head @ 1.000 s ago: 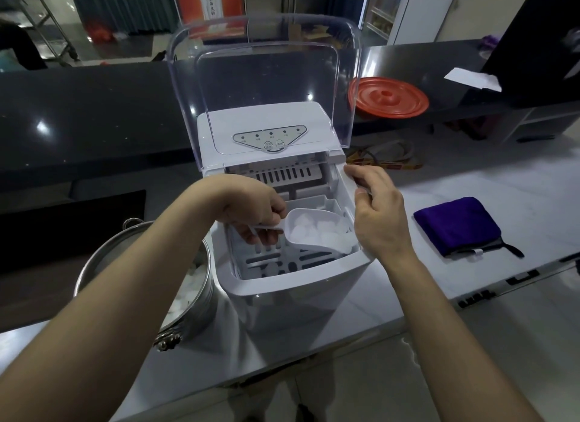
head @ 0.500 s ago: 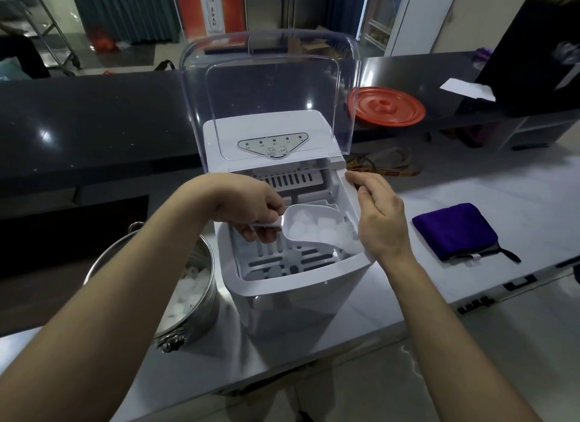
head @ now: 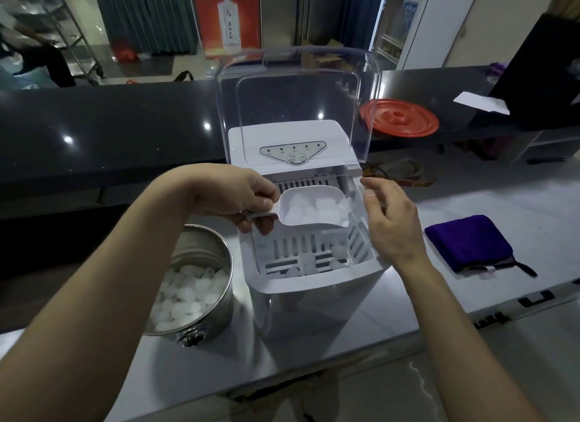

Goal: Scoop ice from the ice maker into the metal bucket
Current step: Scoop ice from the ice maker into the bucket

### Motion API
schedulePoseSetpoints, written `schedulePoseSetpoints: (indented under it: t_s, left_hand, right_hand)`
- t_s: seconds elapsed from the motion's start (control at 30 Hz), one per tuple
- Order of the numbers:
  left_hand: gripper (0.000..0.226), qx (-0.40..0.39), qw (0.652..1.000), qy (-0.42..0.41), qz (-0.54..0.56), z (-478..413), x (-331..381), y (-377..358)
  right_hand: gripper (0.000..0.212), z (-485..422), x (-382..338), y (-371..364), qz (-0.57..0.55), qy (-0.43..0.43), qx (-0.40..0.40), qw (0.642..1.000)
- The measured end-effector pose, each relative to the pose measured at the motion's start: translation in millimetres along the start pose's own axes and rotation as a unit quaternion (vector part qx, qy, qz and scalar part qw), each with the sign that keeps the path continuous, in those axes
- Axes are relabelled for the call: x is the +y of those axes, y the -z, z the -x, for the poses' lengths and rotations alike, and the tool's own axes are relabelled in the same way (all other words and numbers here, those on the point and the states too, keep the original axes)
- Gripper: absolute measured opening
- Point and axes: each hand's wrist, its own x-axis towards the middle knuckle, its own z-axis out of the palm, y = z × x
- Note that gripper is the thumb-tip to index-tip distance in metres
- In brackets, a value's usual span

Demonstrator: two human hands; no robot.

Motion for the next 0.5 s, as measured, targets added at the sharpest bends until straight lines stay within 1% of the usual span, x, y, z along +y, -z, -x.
schedulePoseSetpoints:
  t_s: [0.17, 0.4, 0.5]
  left_hand:
    - [0.026, 0.028, 0.999, -0.004, 0.023, 27, -16, 13]
    - [0.026, 0.062, 0.998, 0.012, 0.029, 75, -42, 29]
    - [0.028, 0.077, 0.996, 0.028, 0.041, 96, -61, 31]
  right_hand:
    - [0.034, 0, -7, -3, 0.077, 0.052, -0.027, 0.995]
    - [0.036, 2, -14, -9, 0.097, 0.066, -0.035, 0.992]
    - [0.033, 1, -11, -9, 0.099, 0.066, -0.034, 0.992]
